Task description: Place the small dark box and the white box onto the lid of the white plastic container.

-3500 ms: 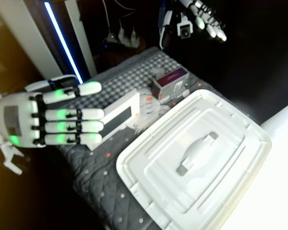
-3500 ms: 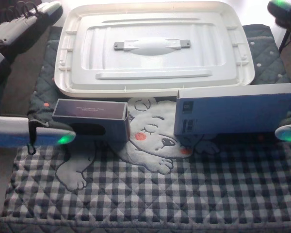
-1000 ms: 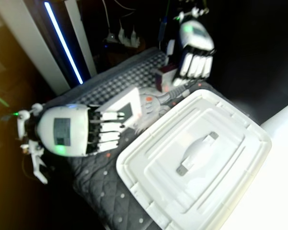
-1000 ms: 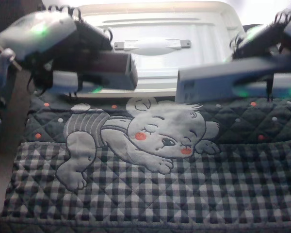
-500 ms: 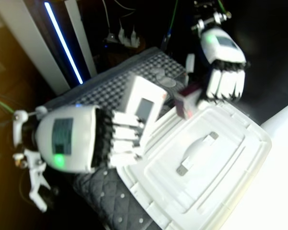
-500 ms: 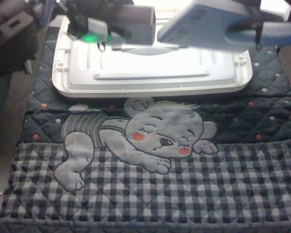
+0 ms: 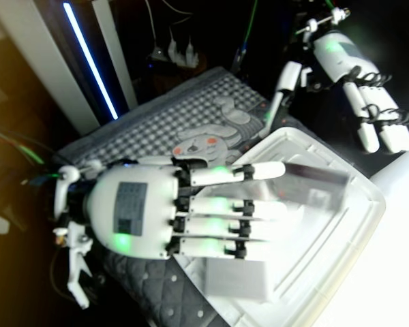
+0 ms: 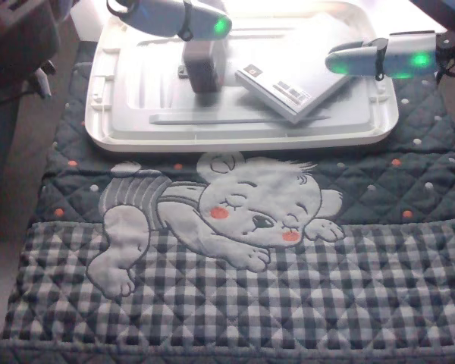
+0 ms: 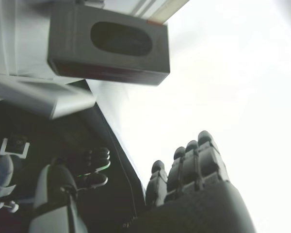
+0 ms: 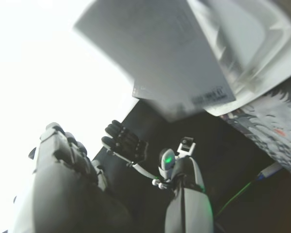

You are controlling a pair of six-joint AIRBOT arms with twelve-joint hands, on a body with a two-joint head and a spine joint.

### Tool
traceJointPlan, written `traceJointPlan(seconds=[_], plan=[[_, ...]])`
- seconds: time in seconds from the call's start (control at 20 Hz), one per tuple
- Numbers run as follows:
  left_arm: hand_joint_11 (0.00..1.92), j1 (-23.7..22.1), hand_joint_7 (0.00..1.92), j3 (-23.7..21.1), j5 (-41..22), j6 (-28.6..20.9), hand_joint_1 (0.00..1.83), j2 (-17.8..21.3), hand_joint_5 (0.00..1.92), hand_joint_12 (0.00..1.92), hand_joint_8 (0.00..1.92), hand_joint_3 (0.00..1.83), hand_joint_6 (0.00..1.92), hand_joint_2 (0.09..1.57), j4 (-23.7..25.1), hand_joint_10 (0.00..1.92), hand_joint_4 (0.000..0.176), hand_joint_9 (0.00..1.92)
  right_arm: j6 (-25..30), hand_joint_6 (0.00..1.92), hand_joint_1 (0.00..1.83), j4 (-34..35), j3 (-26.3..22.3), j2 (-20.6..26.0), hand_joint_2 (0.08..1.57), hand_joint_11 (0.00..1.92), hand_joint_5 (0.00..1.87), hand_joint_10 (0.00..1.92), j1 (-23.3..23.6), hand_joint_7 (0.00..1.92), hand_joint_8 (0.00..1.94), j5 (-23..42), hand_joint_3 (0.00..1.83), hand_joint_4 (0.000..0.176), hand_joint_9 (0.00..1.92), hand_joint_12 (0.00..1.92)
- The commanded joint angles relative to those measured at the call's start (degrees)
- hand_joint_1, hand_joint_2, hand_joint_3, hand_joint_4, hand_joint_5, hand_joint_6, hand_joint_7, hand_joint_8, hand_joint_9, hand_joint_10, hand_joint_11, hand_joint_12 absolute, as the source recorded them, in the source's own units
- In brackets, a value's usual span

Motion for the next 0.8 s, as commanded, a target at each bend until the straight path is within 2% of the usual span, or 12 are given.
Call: traceJointPlan(seconds=[0.0,0.05,0.1,0.15,0.2,0.25,0.35,0.5,0.55,0.6,0.7,0.75], plan=[[0.0,0.03,0.0,-0.6,-7.89,-0.08,0.72,1.35,0.0,0.0,0.0,0.0,0.0,0.84,-0.26,0.0,0.116,0.0,0.21,0.0,0.73,1.13,-0.77,1.86,0.89,0.0,0.0,0.0,0.52,0.0,0.0,7.68,0.0,0.176,0.0,0.0],[0.0,0.51,0.0,-2.32,-8.86,-0.08,0.69,2.65,0.0,0.0,0.0,0.0,0.0,0.81,-0.1,0.0,0.164,0.0,0.27,0.0,0.67,0.47,-2.56,3.36,0.88,0.0,0.0,0.0,0.52,0.0,0.0,8.3,0.0,0.176,0.0,0.0],[0.0,0.92,0.0,-4.48,-10.55,-0.08,0.68,4.29,0.0,0.0,0.0,0.0,0.0,0.78,0.15,0.0,0.174,0.0,0.27,0.0,0.61,0.01,-4.94,5.16,0.87,0.0,0.0,0.0,0.52,0.0,0.0,9.61,0.0,0.176,0.0,0.0],[0.0,1.25,0.0,-5.67,-11.82,-0.16,0.68,5.24,0.0,0.0,0.0,0.0,0.0,0.78,0.17,0.0,0.174,0.0,0.27,0.0,0.61,-0.25,-6.21,5.88,0.87,0.0,0.0,0.0,0.52,0.0,0.0,10.42,0.0,0.176,0.0,0.0],[0.0,1.79,0.0,-7.58,-14.18,-0.8,0.69,6.82,0.0,0.0,0.0,0.0,0.0,0.78,0.54,0.0,0.176,0.0,0.27,0.0,0.73,-0.87,-7.99,7.08,0.73,0.0,0.0,0.0,0.52,0.0,0.0,11.75,0.0,0.132,0.0,0.0],[0.0,2.28,0.0,-8.41,-15.89,-1.75,0.68,7.56,0.0,0.0,0.0,0.0,0.0,0.8,0.94,0.0,0.176,0.0,0.27,0.0,0.76,-1.14,-8.63,7.62,0.69,0.0,0.0,0.0,0.52,0.0,0.0,12.55,0.0,0.13,0.0,0.0],[0.0,4.82,0.0,-12.25,-23.35,-3.64,0.63,10.69,0.0,0.0,0.0,0.0,0.0,0.8,1.77,0.0,0.176,0.0,0.27,0.0,0.77,-1.16,-10.53,9.21,0.7,0.0,0.0,0.0,0.44,0.0,0.0,16.34,0.0,0.172,0.0,0.0],[0.0,8.01,0.0,-16.11,-29.57,-3.65,0.44,13.71,0.0,0.0,0.0,0.0,0.0,0.88,1.76,0.0,0.176,0.0,0.27,0.0,0.65,-1.25,-13.09,10.71,0.7,0.0,0.0,0.0,-1.55,0.0,0.0,20.43,0.0,0.174,0.0,0.0],[0.0,9.04,0.0,-17.16,-31.8,-3.65,0.69,14.27,0.0,0.0,0.0,0.0,0.0,0.79,1.76,0.0,0.144,0.0,0.27,0.0,0.64,-1.13,-14.0,11.41,0.67,0.0,0.0,0.0,-2.6,0.0,0.0,22.07,0.0,0.153,0.0,0.0],[0.0,10.59,0.0,-18.18,-34.3,-3.65,0.73,14.8,0.0,0.0,0.0,0.0,0.0,0.75,1.76,0.0,0.145,0.0,0.27,0.0,0.65,-1.09,-14.86,12.04,0.67,0.0,0.0,0.0,-3.83,0.0,0.0,24.02,0.0,0.157,0.0,0.0],[0.0,13.46,0.0,-19.9,-38.11,-3.67,0.77,15.81,0.0,0.0,0.0,0.0,0.0,0.77,1.56,0.0,0.175,0.0,0.27,0.0,0.67,-0.53,-15.96,12.56,0.71,0.0,0.0,0.0,-5.7,0.0,0.0,27.18,0.0,0.175,0.0,0.0],[0.0,15.53,0.0,-21.13,-40.77,-3.71,0.76,16.52,0.0,0.0,0.0,0.0,0.0,0.74,0.97,0.0,0.176,0.0,0.27,0.0,0.72,0.31,-16.74,12.8,0.71,0.0,0.0,0.0,-7.15,0.0,0.0,29.17,0.0,0.163,0.0,0.0]])
